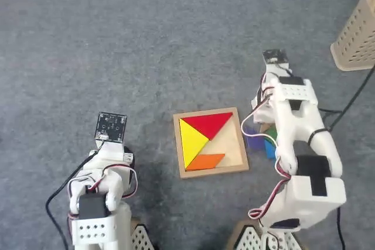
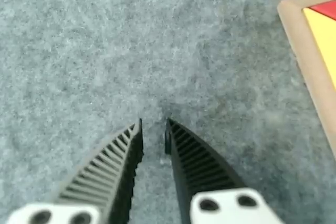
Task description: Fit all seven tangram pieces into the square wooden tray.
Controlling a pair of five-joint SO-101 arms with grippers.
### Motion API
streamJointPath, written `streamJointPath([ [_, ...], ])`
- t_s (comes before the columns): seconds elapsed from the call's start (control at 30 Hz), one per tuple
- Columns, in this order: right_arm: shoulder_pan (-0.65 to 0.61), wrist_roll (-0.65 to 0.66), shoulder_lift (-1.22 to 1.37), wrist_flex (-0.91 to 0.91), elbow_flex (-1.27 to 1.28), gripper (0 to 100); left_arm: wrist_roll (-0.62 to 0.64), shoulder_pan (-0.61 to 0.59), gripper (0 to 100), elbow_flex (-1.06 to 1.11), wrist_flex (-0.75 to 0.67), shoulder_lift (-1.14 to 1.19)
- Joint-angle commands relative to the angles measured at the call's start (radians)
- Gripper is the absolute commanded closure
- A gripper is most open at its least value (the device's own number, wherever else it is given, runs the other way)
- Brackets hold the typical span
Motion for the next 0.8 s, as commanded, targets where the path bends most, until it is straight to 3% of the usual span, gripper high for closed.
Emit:
streamJointPath([
  [0.0,-0.051,-0.017,-0.042,-0.027,0.009,82.5,0.008,0.003,93,-0.01,0.0,-0.021],
  [0.37,-0.018,-0.018,0.142,0.033,-0.141,83.4,0.008,0.003,93,-0.01,0.0,-0.021],
  [0.57,-0.018,-0.018,0.137,0.025,-0.153,98.4,0.008,0.003,93,-0.01,0.0,-0.021],
  [0.77,-0.019,-0.017,0.036,0.027,-0.12,99.1,0.008,0.003,93,-0.01,0.0,-0.021],
])
